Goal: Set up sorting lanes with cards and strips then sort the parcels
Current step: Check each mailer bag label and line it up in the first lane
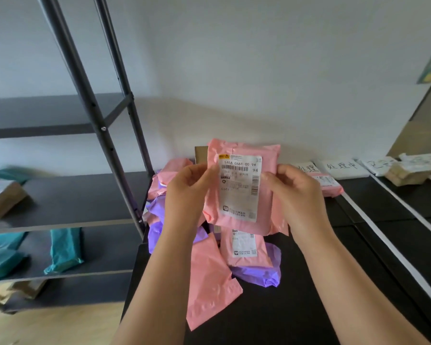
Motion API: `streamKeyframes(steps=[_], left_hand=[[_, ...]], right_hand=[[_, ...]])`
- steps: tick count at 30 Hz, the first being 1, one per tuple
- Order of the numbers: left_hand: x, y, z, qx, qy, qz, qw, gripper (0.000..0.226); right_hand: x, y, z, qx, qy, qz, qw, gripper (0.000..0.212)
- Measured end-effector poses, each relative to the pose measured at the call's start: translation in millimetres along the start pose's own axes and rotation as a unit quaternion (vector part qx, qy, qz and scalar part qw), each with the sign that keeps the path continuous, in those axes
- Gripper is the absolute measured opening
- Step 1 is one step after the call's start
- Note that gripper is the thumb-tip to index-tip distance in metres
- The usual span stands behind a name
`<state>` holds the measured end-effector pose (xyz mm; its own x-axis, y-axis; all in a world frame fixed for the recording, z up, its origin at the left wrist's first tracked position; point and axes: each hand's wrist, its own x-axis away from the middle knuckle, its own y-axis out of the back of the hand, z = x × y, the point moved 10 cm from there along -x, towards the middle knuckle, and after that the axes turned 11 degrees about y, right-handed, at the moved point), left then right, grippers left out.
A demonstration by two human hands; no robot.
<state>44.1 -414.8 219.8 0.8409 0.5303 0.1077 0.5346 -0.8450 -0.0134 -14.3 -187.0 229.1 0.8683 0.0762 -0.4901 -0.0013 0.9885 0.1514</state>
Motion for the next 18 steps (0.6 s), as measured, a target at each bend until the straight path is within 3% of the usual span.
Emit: streamKeyframes(steps=[7, 18], left_hand=[[18, -1, -11, -0.046, 0.018, 0.007, 0.999, 0.002], [45, -7, -36, 0.049, 0.025, 0.018, 0.998, 0.016]], right_hand=[[-7, 6, 26, -0.047, -0.009, -0.027, 0.999, 0.008], [1, 29, 56, -0.027, 0.012, -0.033, 0.999, 0.008]])
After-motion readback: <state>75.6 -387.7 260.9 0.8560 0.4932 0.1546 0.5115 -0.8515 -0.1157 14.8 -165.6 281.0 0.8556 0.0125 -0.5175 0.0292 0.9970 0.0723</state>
